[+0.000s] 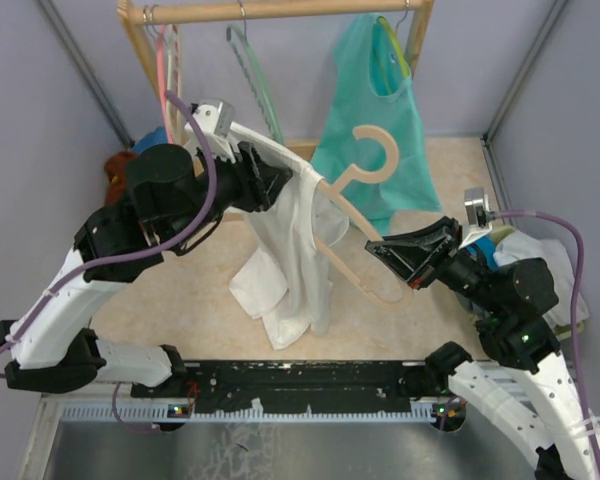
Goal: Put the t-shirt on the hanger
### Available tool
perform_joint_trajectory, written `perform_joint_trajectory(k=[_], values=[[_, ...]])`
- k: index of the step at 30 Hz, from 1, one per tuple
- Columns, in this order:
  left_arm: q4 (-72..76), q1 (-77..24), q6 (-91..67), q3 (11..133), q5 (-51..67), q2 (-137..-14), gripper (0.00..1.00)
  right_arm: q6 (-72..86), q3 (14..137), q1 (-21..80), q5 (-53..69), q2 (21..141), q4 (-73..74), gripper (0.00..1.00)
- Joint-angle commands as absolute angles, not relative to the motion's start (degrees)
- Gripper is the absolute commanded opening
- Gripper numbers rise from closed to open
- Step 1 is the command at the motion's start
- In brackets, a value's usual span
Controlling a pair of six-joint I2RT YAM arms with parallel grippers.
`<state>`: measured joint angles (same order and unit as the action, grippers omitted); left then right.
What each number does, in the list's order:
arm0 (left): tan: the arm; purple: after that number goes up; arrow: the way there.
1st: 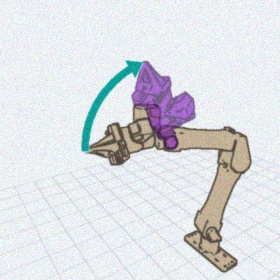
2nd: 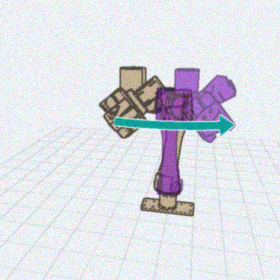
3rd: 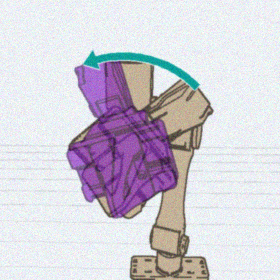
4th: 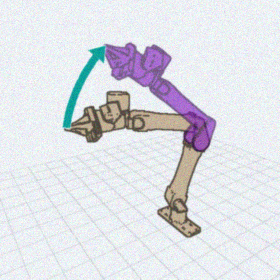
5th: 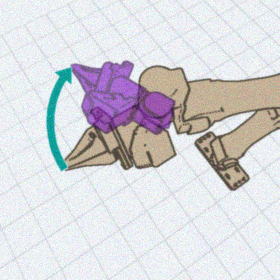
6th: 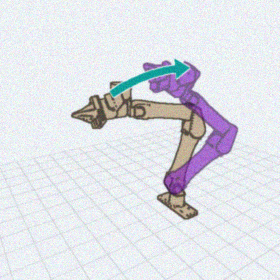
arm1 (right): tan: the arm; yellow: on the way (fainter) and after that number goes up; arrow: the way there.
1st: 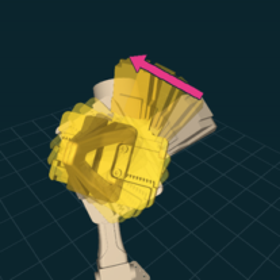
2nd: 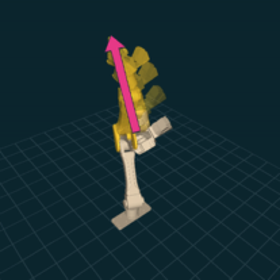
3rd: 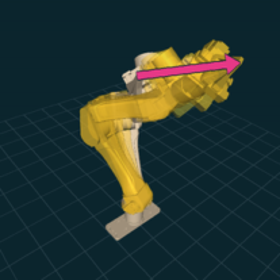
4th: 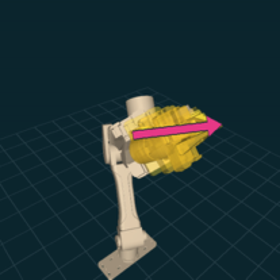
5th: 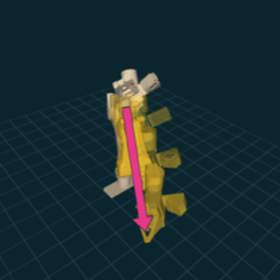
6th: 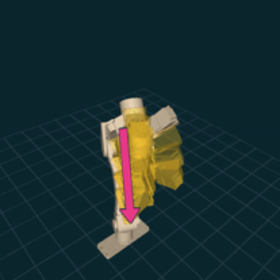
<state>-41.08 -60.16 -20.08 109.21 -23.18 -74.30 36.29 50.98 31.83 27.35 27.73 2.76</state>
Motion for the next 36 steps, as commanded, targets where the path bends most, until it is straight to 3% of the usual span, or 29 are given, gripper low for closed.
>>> perform_joint_trajectory(k=[1,13,21,36], values=[[-42.28,-61.14,-22.47,107.53,-24.61,-72.21,0.52,37.18,51.48,31.82,29.25,28.2,-7.07,0.0],[-42.21,-61.52,-18.15,107.6,-20.91,-68.7,0.6,37.6,49.74,31.82,27.95,30.53,-9.38,0.0],[-41.18,-61.47,-16.42,107.43,-15.89,-70.66,0.61,37.41,50.11,31.82,27.95,31.66,-9.57,0.0],[-49.85,-61.68,-15.86,112.67,-26.18,-77.43,0.58,37.05,50.54,31.82,28.04,34.53,-9.93,0.0]])
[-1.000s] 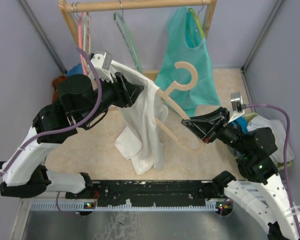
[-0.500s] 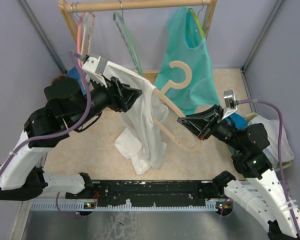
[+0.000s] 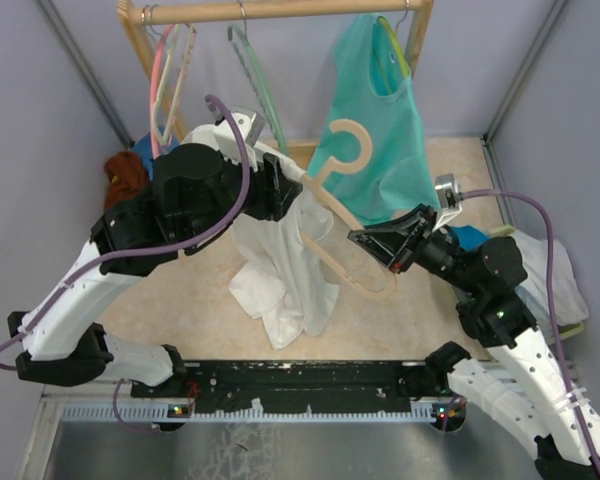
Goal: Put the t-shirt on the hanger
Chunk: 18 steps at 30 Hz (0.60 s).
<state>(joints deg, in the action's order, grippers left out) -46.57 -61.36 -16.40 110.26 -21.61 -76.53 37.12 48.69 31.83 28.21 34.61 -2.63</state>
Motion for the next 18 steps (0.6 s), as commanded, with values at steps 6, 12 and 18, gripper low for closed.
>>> perform_joint_trajectory(k=[6,12,18], values=[[-48.6,-61.79,-14.75,112.17,-27.55,-77.75,0.55,37.13,49.65,31.82,28.21,34.88,-10.98,0.0],[-46.39,-61.87,-14.46,112.24,-25.51,-79.28,0.44,37.13,49.14,31.82,28.27,35.25,-11.62,0.0],[-46.6,-61.92,-15.07,113.9,-24.8,-79.74,0.21,36.63,48.37,31.86,28.07,35.15,-11.26,0.0]])
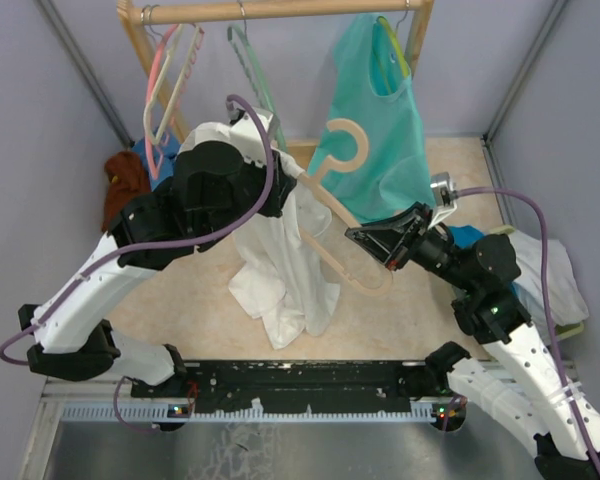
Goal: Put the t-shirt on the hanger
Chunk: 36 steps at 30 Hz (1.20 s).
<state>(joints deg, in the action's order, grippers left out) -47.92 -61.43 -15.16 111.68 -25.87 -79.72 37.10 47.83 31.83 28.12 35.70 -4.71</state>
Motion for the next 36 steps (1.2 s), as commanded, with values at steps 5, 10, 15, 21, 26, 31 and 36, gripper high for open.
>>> perform_joint_trajectory(k=[5,10,15,21,26,31,36], values=[[-48.42,-61.96,-16.32,115.78,-23.79,-78.71,0.16,36.3,47.87,31.82,28.11,34.77,-10.82,0.0],[-47.67,-61.94,-17.21,114.63,-21.34,-76.77,0.14,36.78,47.39,31.82,28.16,34.63,-11.57,0.0],[-45.38,-61.96,-17.94,114.4,-15.9,-77.16,0.13,37.67,47.33,31.82,28.28,35.17,-12.73,0.0],[-41.18,-62.02,-19.44,114.04,-7.96,-78.48,0.13,38.56,47.46,31.82,28.82,35.52,-14.06,0.0],[-39.22,-62.74,-21.02,113.55,-4.03,-79.39,0.13,39.27,47.29,31.82,29.09,35.66,-15.39,0.0],[-38.04,-63.83,-21.86,110.73,-1.7,-79.47,0.13,39.72,46.88,31.82,29.22,35.77,-16.35,0.0],[-41.09,-63.9,-19.02,110.91,-2.58,-79.25,0.3,39.39,44.89,31.82,29.19,33.63,-16.3,0.0]])
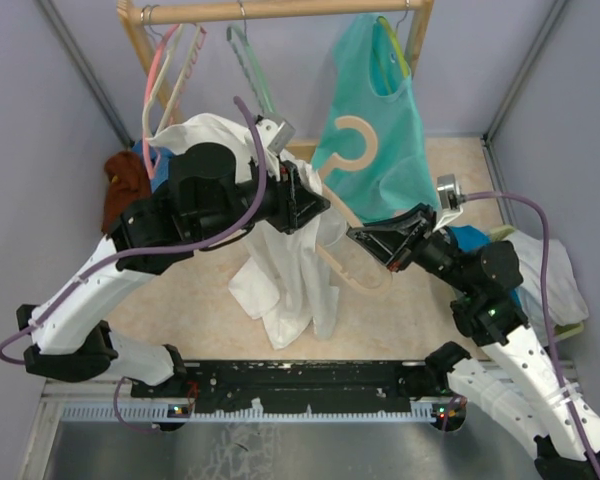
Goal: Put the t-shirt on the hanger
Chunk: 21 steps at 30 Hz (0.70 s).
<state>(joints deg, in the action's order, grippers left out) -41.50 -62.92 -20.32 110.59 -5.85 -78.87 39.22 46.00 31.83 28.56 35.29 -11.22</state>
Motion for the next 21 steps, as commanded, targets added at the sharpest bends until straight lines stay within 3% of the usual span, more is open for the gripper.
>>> perform_joint_trajectory(k=[1,6,11,17,21], values=[[-41.65,-63.9,-18.48,111.63,-1.72,-79.14,0.36,39.39,44.3,31.82,29.23,32.72,-16.31,0.0],[-42.88,-63.9,-16.04,116.37,12.48,-79.65,0.52,40.51,40.0,31.82,29.67,27.78,-16.62,0.0],[-42.15,-63.9,-16.99,119.33,24.3,-79.05,0.57,40.96,37.81,31.82,30.37,23.2,-14.09,0.0],[-37.67,-63.89,-16.59,121.09,27.3,-75.29,0.75,41.47,38.14,31.82,34.01,20.31,-10.7,0.0],[-35.84,-63.88,-16.81,119.52,29.02,-75.38,0.77,41.4,38.26,31.82,34.04,19.53,-9.41,0.0]])
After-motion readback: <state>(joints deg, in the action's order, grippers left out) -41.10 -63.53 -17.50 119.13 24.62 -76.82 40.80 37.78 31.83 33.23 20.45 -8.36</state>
